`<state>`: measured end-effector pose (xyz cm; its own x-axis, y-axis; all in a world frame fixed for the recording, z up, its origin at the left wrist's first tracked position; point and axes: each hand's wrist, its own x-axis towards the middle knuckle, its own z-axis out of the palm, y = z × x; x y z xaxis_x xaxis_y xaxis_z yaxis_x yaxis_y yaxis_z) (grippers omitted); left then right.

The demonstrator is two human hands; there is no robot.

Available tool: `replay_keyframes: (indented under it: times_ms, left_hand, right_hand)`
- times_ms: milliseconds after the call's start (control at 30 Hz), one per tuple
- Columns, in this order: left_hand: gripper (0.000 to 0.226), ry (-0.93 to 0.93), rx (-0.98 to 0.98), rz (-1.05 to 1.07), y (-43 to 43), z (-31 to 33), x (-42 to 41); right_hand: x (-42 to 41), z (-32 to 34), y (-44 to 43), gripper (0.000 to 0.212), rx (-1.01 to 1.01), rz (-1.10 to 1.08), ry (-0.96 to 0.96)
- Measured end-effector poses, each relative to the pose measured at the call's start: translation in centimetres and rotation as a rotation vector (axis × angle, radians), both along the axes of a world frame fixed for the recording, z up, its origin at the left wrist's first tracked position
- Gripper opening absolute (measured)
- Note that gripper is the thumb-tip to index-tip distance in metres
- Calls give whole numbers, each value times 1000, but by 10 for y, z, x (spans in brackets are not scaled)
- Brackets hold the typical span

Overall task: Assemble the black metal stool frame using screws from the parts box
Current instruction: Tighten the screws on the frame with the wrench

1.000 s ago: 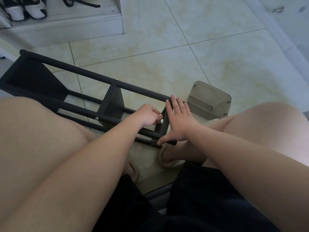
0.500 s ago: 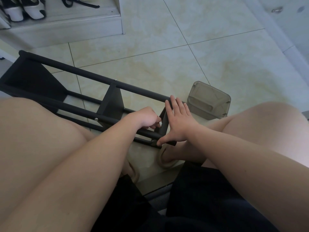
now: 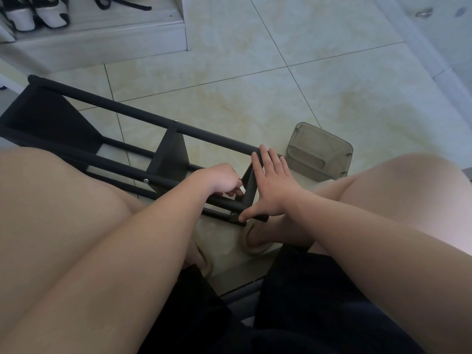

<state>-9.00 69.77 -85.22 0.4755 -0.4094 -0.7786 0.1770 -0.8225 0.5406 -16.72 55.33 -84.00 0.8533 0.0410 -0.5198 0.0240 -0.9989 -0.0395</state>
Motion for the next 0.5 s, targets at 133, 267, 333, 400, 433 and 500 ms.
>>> replay_keyframes:
  times_ms: [133, 267, 333, 400, 433, 500]
  left_hand:
    - [26, -27, 24, -60, 2, 3, 0]
    - [27, -48, 43, -117, 5, 5, 0]
    - [27, -64, 51, -154, 5, 5, 0]
    - [27, -83, 57, -198, 6, 4, 0]
    - [26, -91, 57, -217, 6, 4, 1]
    - [22, -107, 49, -246, 8, 4, 1]
  right_hand:
    - [0, 0, 0, 161, -4, -1, 2]
    - [0, 0, 0, 162, 2, -7, 4]
    - [0, -1, 0, 162, 6, -10, 2]
    - [0, -1, 0, 163, 8, -14, 1]
    - [0, -2, 0, 163, 7, -15, 1]
    - [0, -2, 0, 163, 6, -15, 1]
